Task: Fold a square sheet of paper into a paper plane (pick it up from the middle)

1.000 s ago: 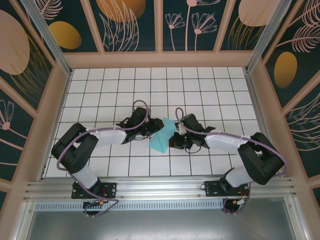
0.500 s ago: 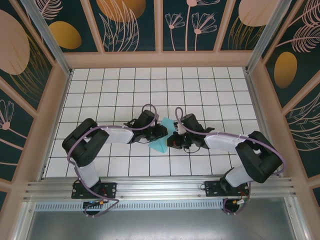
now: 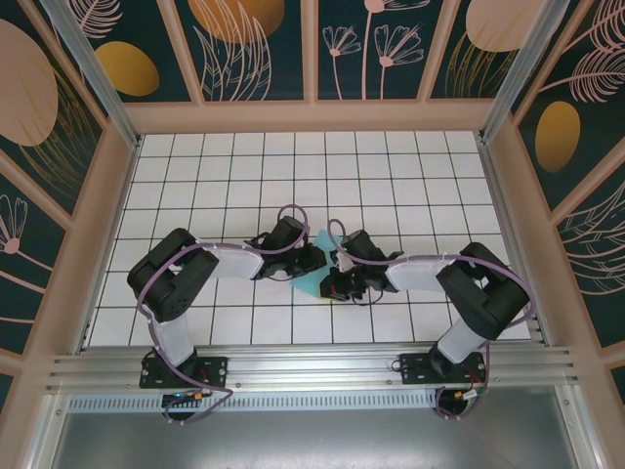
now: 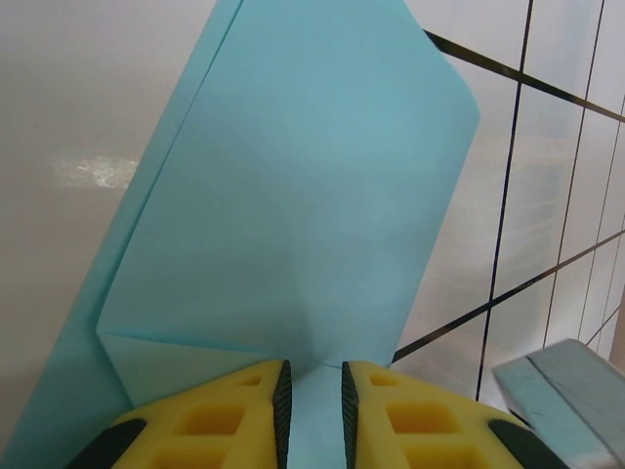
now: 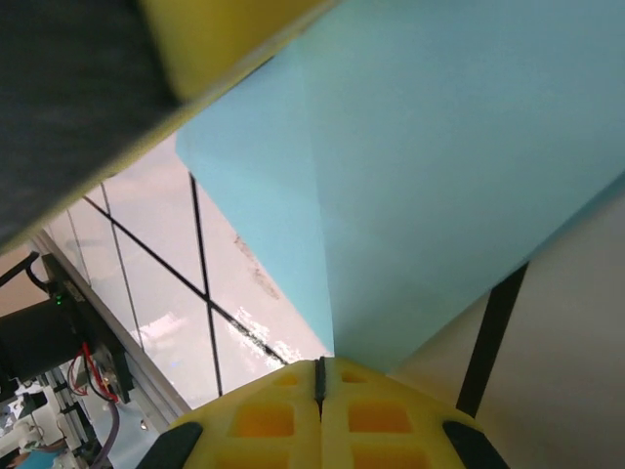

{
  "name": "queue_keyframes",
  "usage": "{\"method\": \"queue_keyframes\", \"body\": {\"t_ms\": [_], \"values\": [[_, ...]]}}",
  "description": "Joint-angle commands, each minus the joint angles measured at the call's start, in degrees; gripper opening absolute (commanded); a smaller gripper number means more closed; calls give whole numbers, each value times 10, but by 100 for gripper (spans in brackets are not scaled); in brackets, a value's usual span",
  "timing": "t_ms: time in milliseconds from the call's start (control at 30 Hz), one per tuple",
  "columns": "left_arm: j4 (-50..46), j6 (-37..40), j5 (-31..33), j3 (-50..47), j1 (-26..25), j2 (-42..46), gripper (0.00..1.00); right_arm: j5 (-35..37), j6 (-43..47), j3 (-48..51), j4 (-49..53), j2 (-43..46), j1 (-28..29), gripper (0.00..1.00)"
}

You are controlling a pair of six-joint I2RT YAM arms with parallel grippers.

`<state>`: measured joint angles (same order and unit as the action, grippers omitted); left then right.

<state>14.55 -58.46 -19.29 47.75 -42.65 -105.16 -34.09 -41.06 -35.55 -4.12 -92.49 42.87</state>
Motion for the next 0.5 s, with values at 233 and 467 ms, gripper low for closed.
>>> {"method": "queue_keyframes", "body": {"t_ms": [233,467], "values": [[-17,16,5,3,1,-14,25,39,11,-21,56,-10,8,1],[-19,16,6,5,1,-7,25,39,6,-49,50,36,-1,2]]}}
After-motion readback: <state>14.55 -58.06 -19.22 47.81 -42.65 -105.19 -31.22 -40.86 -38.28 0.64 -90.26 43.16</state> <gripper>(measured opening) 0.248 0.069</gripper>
